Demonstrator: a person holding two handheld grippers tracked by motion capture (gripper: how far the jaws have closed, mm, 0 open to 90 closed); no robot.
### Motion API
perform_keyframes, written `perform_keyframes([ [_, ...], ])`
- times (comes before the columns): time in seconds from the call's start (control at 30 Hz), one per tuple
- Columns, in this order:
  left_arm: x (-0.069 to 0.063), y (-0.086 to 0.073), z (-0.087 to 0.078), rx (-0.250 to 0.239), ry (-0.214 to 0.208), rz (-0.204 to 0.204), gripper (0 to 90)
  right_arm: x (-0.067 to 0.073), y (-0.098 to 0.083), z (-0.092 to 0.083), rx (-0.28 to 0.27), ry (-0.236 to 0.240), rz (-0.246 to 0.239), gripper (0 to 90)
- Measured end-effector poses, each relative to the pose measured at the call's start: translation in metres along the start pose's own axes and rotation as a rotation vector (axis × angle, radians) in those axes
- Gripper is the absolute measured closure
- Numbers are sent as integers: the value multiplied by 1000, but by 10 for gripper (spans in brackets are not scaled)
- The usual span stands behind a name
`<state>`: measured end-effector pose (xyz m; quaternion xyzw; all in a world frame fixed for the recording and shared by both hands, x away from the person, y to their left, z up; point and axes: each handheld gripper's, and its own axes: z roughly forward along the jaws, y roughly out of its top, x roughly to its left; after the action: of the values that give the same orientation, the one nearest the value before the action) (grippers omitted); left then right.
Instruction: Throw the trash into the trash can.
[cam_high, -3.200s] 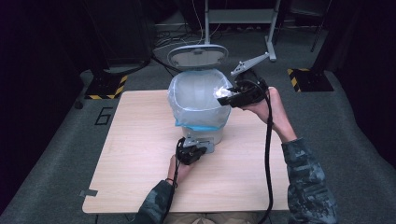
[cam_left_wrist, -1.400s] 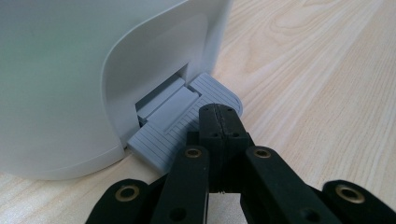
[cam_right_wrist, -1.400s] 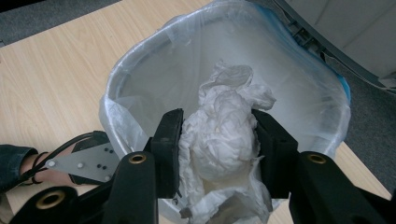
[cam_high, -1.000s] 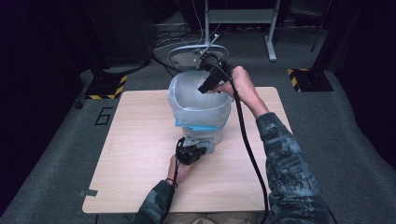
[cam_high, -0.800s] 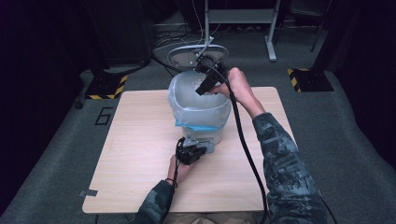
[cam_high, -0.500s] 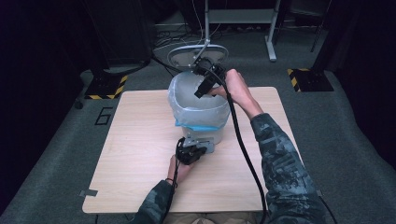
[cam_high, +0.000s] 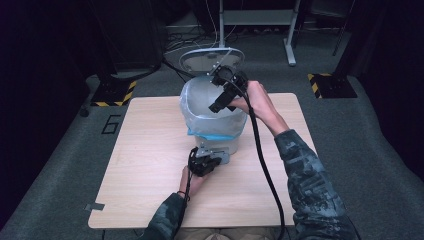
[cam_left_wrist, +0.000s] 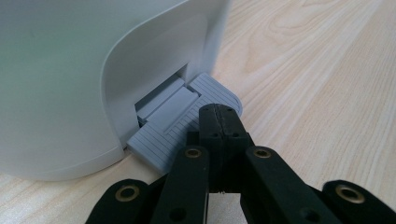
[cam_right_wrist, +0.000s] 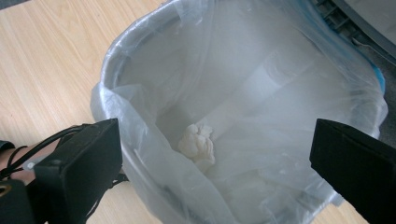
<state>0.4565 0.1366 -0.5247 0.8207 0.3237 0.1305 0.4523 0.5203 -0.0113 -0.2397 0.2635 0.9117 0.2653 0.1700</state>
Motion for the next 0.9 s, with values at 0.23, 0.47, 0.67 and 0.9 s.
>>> perform_keyframes([
  [0.23,-1,0,0,2,6,1,898,6,-18,-12,-33,-55,-23,0],
  [0.47,-1,0,0,3,5,3,898,8,-37,-27,-72,-64,-15,0],
  [0.67,0,0,1,1,-4,-2,898,12,-53,-31,-74,-76,-1,0],
  [0.9,0,0,2,-9,-20,-19,898,15,-71,-38,-75,-98,-1,0],
])
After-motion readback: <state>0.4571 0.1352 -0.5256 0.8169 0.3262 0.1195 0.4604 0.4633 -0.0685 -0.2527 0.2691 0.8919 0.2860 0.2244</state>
